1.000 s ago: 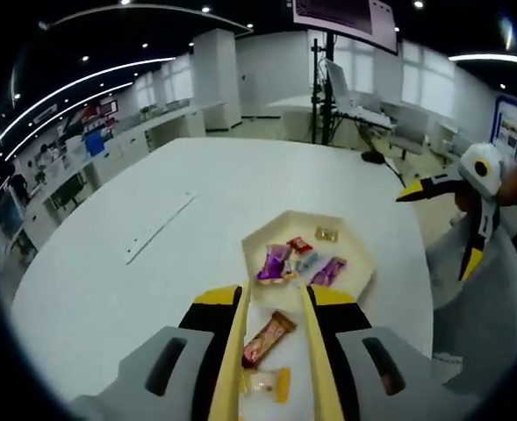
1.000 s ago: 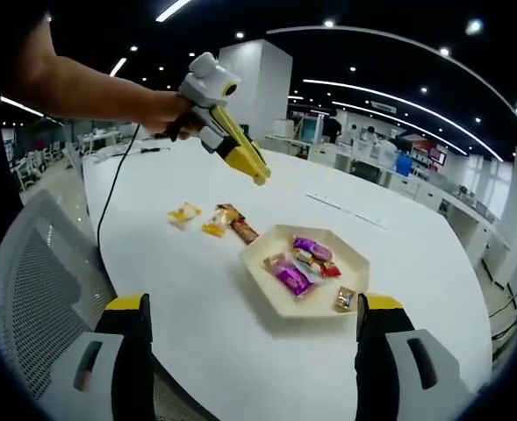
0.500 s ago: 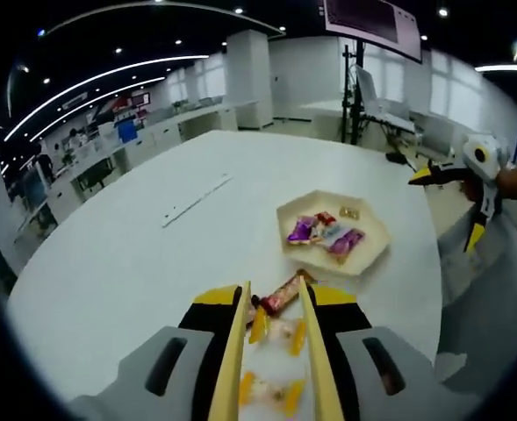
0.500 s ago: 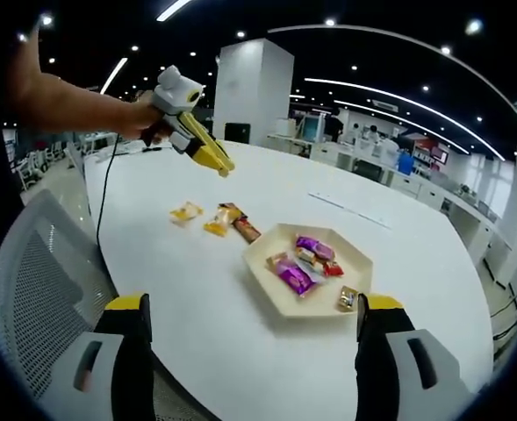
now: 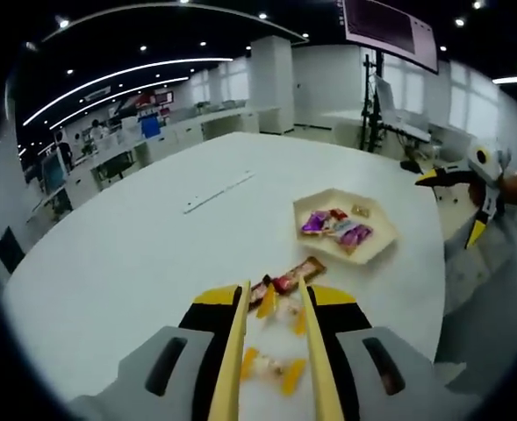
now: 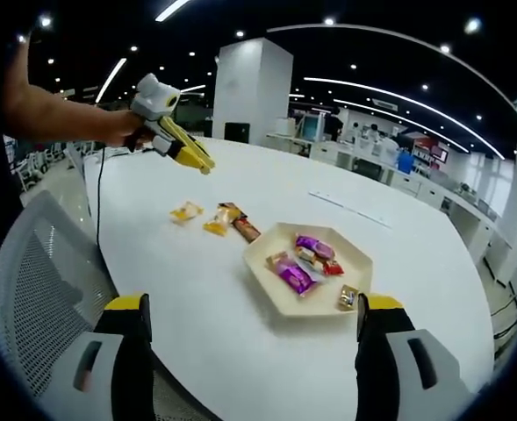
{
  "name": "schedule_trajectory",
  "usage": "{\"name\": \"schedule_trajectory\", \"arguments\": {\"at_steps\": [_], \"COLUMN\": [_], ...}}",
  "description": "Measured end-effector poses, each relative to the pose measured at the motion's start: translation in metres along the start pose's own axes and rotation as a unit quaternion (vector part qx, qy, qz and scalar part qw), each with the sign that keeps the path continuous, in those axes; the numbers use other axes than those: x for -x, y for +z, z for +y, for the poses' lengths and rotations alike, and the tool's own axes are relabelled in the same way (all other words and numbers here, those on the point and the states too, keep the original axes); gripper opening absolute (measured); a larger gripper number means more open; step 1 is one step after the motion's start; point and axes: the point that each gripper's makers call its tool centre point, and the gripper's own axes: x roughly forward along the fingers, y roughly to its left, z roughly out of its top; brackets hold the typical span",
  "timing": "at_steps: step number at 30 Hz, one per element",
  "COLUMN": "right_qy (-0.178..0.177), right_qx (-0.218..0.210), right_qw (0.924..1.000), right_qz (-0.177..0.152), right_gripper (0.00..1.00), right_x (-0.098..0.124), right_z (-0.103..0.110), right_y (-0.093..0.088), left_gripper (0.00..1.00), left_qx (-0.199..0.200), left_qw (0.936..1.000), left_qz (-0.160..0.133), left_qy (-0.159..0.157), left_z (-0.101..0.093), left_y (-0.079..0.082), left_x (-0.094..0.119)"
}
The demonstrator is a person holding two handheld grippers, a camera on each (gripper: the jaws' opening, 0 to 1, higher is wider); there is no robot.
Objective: Place the target food into the container with the food tongs after gripping and lifting it, then release it inside without dropping or visibly crushing the food.
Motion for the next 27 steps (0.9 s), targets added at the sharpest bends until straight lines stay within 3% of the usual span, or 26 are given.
{"name": "schedule_trajectory", "arguments": {"at_steps": [4, 14, 23, 27], "right_qy": [0.001, 0.006, 0.007, 0.006], "right_qx": [0.000, 0.002, 0.004, 0.003], "right_qw": [1.0000, 1.0000, 1.0000, 1.0000], "right_qz": [0.000, 0.002, 0.002, 0.002], "right_gripper": [0.96, 0.96, 0.96, 0.96], "right_x": [0.000, -0.001, -0.001, -0.001], "right_z": [0.000, 0.002, 0.003, 0.002], "right_y": [0.000, 0.000, 0.000, -0.001], "left_gripper": [0.26, 0.26, 0.26, 0.26], "left_qx": [0.012, 0.042, 0.042, 0.037], "left_qw": [0.9997, 0.9964, 0.9960, 0.9960], "left_qz": [-0.012, -0.013, -0.016, -0.005], "left_qy": [0.018, 0.073, 0.078, 0.082], "left_z": [0.005, 0.013, 0.010, 0.009], "left_y": [0.003, -0.015, -0.015, -0.024], "left_x": [0.011, 0.025, 0.023, 0.020]}}
